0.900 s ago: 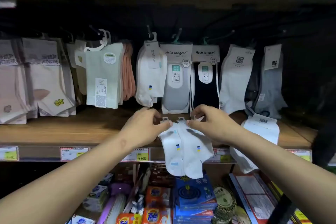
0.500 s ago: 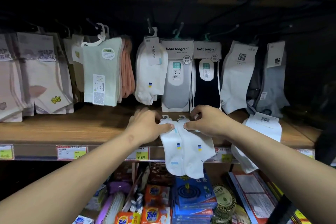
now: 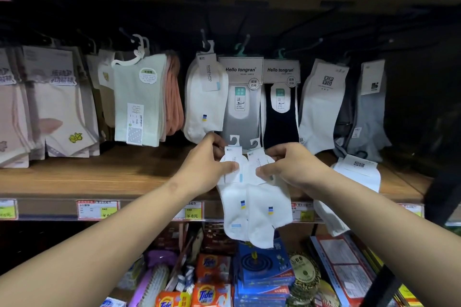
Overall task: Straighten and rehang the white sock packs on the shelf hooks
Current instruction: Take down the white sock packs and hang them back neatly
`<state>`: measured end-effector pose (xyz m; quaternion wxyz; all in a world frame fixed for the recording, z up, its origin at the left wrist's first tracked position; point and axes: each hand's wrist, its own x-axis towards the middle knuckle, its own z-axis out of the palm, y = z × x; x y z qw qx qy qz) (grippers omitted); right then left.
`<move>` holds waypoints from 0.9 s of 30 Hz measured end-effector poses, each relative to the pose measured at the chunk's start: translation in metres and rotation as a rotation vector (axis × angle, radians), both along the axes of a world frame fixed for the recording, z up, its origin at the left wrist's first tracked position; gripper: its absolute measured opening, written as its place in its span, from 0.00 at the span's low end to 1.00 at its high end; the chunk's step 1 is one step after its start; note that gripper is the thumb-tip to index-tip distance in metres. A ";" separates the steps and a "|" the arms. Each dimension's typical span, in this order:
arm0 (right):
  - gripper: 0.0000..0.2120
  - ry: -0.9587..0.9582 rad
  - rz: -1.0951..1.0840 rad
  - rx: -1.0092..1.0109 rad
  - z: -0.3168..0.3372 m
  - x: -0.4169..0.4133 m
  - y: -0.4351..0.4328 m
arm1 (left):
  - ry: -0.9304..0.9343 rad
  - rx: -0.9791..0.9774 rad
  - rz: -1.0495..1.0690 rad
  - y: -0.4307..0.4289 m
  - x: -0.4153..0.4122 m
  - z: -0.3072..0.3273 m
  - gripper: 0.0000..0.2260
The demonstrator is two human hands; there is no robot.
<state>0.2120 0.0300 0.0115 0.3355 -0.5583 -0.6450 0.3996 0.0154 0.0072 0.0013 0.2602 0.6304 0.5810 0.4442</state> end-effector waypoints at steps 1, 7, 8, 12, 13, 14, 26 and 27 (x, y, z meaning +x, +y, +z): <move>0.12 0.051 0.012 -0.018 0.003 0.002 -0.005 | -0.032 0.004 -0.009 -0.002 0.001 0.002 0.19; 0.09 0.175 0.102 0.066 0.019 0.009 -0.026 | -0.257 0.044 -0.092 -0.014 0.002 0.020 0.13; 0.09 0.194 0.118 0.085 0.022 0.011 -0.029 | -0.288 0.056 -0.094 -0.016 0.001 0.023 0.13; 0.08 0.314 0.159 0.161 0.034 0.015 -0.042 | -0.382 0.111 -0.113 -0.028 -0.002 0.042 0.12; 0.09 0.354 0.163 0.170 0.038 0.015 -0.045 | -0.398 0.129 -0.116 -0.030 -0.004 0.047 0.12; 0.10 0.392 0.166 0.182 0.042 0.016 -0.048 | -0.412 0.148 -0.119 -0.033 -0.006 0.051 0.12; 0.15 0.509 0.140 0.379 0.085 0.018 -0.071 | -0.439 0.269 -0.151 -0.054 -0.011 0.090 0.10; 0.15 0.517 0.131 0.384 0.086 0.017 -0.071 | -0.426 0.264 -0.146 -0.053 -0.011 0.090 0.10</move>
